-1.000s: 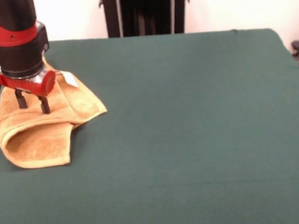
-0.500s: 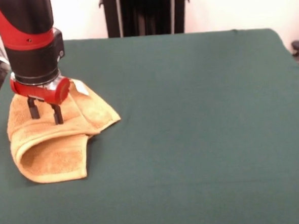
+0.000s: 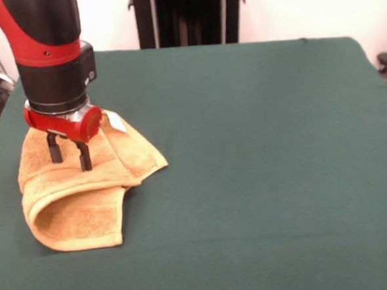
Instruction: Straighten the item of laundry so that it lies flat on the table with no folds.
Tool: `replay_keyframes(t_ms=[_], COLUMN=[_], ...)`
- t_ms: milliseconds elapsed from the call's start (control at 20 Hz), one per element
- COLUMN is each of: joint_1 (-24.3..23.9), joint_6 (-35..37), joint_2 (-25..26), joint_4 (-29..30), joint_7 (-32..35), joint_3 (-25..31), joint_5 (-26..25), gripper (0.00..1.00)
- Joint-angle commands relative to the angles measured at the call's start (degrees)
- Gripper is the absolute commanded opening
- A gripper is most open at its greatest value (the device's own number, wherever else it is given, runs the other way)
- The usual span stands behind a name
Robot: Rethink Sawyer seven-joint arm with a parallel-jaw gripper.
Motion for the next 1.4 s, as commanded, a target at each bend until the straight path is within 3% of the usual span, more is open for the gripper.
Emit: replay_keyframes(t_ms=[50, 650, 1150, 1400], joint_1=[4.97, 12.25, 10.91, 7.16], joint_6=[-5.54, -10.55, -11.38, -10.74], joint_2=[1.69, 0.59, -1.33, -2.55], joint_4=[9.15, 12.96, 16.18, 18.09], joint_7=[18.79, 23.29, 21.16, 18.11], joint_3=[4.29, -0.71, 1.09, 3.52], joint_5=[6.81, 16.01, 18.64, 17.48], gripper=[1.00, 1.00, 1.00, 1.00])
